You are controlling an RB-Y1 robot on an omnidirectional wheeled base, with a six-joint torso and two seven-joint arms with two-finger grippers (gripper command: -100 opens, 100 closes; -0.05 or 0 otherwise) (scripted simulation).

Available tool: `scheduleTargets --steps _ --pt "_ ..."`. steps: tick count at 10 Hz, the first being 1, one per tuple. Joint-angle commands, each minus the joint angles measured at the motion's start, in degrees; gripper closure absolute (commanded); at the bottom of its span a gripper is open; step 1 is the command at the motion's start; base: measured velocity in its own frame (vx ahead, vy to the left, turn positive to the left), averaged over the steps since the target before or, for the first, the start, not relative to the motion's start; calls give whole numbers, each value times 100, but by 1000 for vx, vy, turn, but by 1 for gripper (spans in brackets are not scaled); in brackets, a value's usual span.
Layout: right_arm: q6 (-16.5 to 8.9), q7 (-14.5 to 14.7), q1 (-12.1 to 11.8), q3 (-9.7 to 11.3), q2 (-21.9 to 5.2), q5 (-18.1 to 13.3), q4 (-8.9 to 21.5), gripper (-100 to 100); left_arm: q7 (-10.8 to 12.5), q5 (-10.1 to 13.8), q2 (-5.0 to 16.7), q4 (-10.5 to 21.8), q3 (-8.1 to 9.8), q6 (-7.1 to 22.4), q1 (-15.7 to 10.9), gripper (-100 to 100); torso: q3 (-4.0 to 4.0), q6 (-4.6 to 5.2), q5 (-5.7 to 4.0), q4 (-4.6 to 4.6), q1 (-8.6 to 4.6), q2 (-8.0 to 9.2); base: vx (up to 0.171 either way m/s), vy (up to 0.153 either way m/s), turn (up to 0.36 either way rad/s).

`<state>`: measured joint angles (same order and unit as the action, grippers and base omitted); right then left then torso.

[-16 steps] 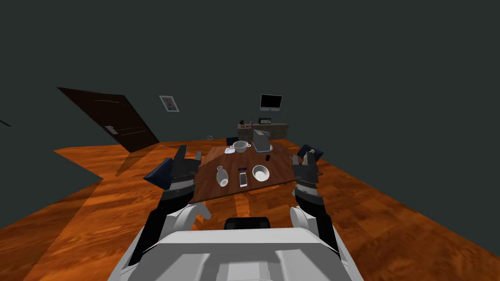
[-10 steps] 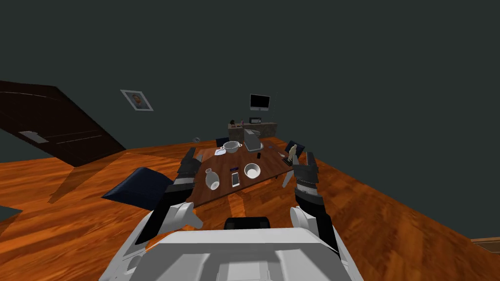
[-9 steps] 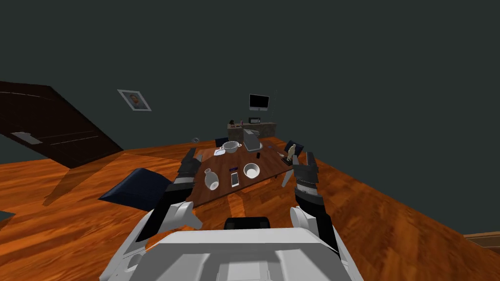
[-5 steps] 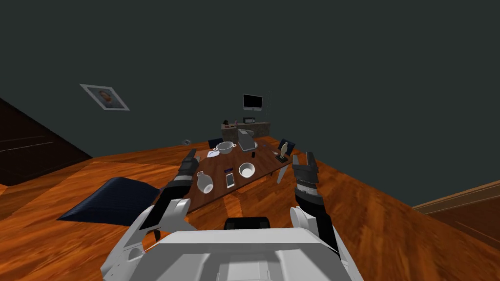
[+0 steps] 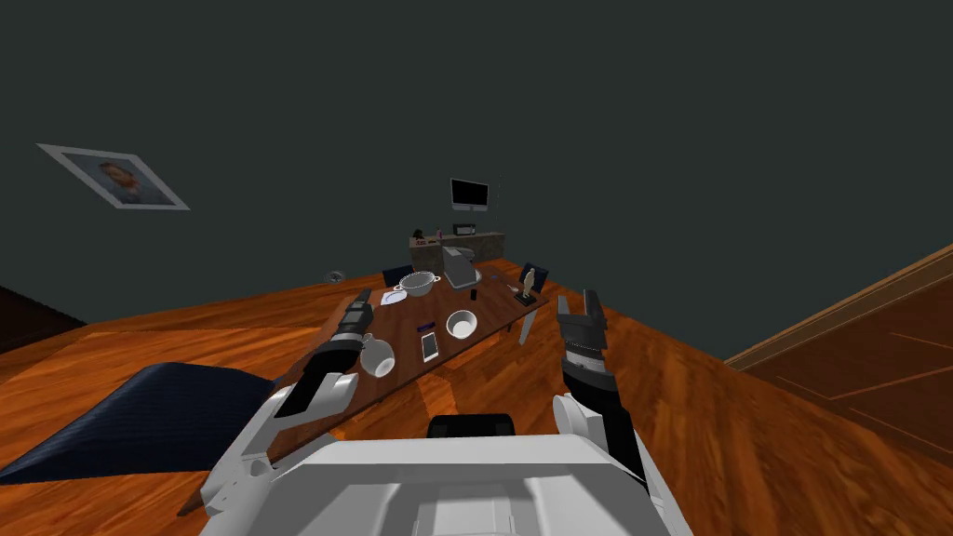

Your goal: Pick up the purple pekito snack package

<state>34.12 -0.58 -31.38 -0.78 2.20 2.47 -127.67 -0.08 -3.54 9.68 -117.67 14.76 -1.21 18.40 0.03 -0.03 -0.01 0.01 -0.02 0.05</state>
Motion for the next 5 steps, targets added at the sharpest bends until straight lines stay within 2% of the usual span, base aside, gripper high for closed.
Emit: scheduleTargets --steps 1,2,3,4,5 --pt "0 0 0 0 0 0 0 0 11 -93 65 259 229 286 -198 -100 0 0 0 0 0 0 -12 -20 -212" --pt "0 0 1 1 0 0 0 0 11 -93 65 259 229 414 -198 -100 0 3 0 0 -1 0 -9 -14 -161" --pt "0 0 0 0 0 0 0 0 34 -166 135 503 451 591 -363 -100 0 0 0 0 0 0 -9 -18 -273" --pt "0 0 1 1 0 0 0 0 34 -166 135 503 451 741 -363 -100 -1 4 0 0 0 -1 -7 -7 -132" --pt "0 0 0 0 0 0 0 0 60 -239 207 756 683 948 -535 -100 0 -2 1 0 2 0 -10 -12 -255"
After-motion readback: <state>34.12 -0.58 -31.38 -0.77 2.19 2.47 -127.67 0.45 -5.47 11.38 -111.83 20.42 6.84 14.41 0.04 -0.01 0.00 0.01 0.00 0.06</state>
